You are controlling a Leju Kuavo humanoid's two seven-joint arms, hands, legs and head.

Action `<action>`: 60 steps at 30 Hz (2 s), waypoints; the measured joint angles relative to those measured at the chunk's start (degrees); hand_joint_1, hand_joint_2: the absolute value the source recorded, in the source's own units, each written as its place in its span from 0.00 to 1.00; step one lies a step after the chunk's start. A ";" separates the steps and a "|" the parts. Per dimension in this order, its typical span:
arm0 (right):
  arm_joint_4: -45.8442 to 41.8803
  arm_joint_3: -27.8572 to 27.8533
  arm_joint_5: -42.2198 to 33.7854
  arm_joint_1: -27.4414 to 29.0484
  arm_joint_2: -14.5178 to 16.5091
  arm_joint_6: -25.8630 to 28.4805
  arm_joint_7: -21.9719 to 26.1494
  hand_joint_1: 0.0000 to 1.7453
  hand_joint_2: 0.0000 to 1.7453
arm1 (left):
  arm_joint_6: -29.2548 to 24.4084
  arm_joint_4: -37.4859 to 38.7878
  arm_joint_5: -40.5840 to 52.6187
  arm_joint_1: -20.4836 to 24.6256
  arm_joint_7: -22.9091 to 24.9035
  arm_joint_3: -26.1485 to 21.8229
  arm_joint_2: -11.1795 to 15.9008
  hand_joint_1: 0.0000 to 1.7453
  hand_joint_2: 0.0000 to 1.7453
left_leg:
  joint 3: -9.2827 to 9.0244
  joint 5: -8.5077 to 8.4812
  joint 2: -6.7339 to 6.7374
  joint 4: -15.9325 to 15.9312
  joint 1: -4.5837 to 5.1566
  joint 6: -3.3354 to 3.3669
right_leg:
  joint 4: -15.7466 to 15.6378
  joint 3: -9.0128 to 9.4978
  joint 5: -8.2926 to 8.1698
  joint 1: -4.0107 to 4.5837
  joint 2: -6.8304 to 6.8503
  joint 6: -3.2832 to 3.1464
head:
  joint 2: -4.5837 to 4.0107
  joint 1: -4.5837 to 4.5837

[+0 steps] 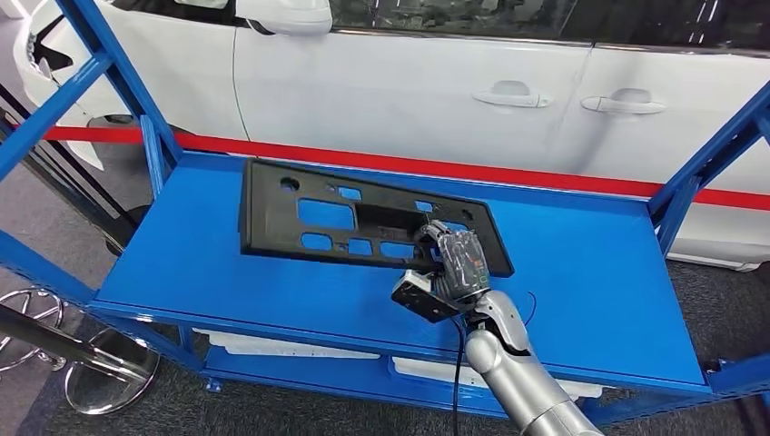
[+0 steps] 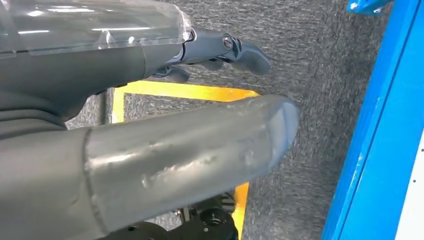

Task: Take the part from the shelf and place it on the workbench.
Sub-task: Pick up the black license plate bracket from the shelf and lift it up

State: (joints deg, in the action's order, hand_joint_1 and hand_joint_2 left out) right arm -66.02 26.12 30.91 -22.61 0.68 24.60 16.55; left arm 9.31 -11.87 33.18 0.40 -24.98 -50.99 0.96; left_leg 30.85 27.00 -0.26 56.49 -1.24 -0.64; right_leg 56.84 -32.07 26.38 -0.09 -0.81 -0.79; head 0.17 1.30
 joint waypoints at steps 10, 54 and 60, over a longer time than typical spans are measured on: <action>-22.38 -2.28 -16.20 7.71 -3.64 -4.78 9.32 0.97 1.00 | 1.52 0.00 0.04 -0.04 -1.40 -2.02 -0.02 0.00 0.00 | 0.09 -0.47 -0.07 -0.43 0.20 2.22 | 14.01 -6.52 5.59 -0.31 0.43 1.08 | 0.00 -0.01; -43.82 9.50 -41.32 14.52 -13.94 -48.49 13.44 0.97 1.00 | 1.32 0.00 2.83 0.60 -3.18 -6.56 -1.10 0.00 0.00 | 6.24 6.27 0.07 11.45 -0.18 -0.90 | -0.71 0.55 -0.06 -0.47 0.36 -1.31 | 0.00 0.01; -43.86 9.57 -41.50 14.20 -14.23 -49.51 13.61 0.97 1.00 | 1.14 0.00 3.46 0.72 -3.26 -6.56 -1.01 0.00 0.00 | -0.78 2.94 -0.70 3.99 0.05 0.01 | -0.44 -0.97 -1.52 0.02 -1.50 -0.97 | 0.00 0.01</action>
State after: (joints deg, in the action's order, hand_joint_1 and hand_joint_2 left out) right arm -109.89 35.69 -10.59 -8.41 -13.55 -24.91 30.16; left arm 10.45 -11.87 36.64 1.13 -28.24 -57.55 -0.05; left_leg 30.07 29.94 -0.96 60.48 -1.18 -0.62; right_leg 56.40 -33.04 24.86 -0.07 -2.31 -1.76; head 0.17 1.31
